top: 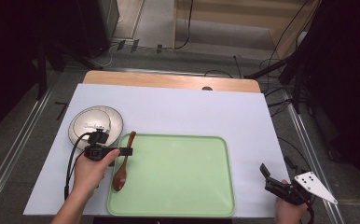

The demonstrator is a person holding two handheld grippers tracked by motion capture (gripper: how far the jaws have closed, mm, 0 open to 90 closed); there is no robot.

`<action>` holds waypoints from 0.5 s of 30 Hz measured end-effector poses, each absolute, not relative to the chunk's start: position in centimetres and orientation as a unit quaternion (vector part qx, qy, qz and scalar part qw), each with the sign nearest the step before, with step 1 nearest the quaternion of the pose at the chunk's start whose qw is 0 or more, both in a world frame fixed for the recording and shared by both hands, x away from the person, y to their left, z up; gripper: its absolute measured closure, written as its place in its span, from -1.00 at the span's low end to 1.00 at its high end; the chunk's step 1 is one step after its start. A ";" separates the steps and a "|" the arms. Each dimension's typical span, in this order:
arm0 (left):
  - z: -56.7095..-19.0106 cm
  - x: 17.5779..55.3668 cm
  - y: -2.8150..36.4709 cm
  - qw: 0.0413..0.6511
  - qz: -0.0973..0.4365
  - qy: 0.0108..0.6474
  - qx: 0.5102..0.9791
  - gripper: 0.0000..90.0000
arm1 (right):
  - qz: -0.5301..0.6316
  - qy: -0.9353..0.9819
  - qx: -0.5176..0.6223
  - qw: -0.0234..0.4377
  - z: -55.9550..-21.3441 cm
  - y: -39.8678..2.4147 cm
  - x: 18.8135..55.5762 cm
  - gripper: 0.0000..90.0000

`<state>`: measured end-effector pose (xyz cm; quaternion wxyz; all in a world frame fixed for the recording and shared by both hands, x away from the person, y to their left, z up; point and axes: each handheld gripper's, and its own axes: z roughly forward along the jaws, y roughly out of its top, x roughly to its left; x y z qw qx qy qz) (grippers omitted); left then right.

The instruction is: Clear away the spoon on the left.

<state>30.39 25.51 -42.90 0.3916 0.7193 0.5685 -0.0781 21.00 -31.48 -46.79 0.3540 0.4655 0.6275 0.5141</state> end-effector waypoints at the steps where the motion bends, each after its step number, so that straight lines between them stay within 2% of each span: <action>1: -43.0 30.4 25.5 0.391 -0.076 0.571 0.718 0.82 | 0.514 0.627 0.467 0.353 -46.8 -31.5 21.0 -0.82; 8: -43.5 30.5 25.6 0.384 -0.064 0.578 0.718 0.51 | 0.513 0.629 0.464 0.355 -46.8 -31.5 21.0 -0.82; 10: -43.5 30.5 25.5 0.380 -0.060 0.579 0.719 0.30 | 0.513 0.629 0.464 0.355 -46.8 -31.5 21.0 -0.82; 15: -42.9 30.2 25.3 0.394 -0.056 0.569 0.720 -0.07 | 0.511 0.631 0.463 0.355 -46.8 -31.4 20.9 -0.82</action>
